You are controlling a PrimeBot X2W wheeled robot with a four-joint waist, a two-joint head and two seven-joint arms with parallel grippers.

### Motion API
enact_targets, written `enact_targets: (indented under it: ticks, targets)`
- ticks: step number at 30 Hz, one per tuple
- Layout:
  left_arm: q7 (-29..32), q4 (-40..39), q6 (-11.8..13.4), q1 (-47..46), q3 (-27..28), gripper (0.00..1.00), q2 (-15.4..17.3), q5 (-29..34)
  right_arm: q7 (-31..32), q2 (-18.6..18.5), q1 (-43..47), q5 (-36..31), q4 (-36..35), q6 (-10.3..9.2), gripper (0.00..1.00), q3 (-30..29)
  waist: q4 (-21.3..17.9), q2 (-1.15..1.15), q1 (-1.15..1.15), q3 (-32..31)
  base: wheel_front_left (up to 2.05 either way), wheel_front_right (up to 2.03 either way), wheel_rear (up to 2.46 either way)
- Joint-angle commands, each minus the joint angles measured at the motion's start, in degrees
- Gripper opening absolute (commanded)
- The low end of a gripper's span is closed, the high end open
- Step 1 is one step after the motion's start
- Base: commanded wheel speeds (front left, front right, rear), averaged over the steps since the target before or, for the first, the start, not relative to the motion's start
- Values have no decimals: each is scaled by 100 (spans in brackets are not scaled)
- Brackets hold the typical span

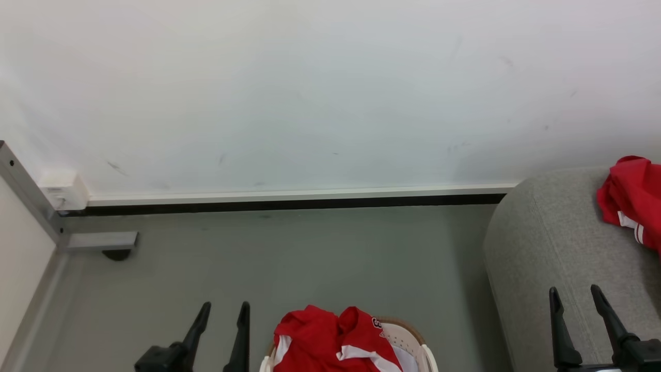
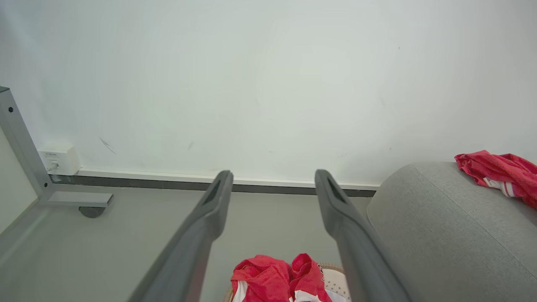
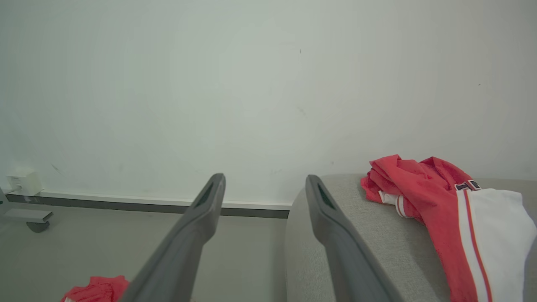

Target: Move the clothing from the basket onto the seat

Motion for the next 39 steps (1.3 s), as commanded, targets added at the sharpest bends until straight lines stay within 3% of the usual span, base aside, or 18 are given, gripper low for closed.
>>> enact_targets:
  ticks: [1,13,26,31,39]
  targets:
    - [-1,18,-45,115,71,100,-28,101,-36,0,104,-23,35,-14,100,6,49,0,1,-43,0,0,0]
    - [-2,239,-635,340,718,100,-430,643,-40,66,435,360,195,-14,100,81,157,0,1,-187,0,0,0]
    - [-2,377,-929,291,964,100,-588,902,-41,64,273,307,147,-14,100,96,-38,0,1,-78,0,0,0]
    - [-3,538,-1045,-27,746,100,-602,1084,-34,60,-12,195,-37,-14,100,-139,-253,0,1,257,0,0,0]
    - [289,1524,-1244,-1387,-148,100,-561,1611,-28,62,-880,157,-500,-15,100,-373,-748,0,1,1544,0,0,0]
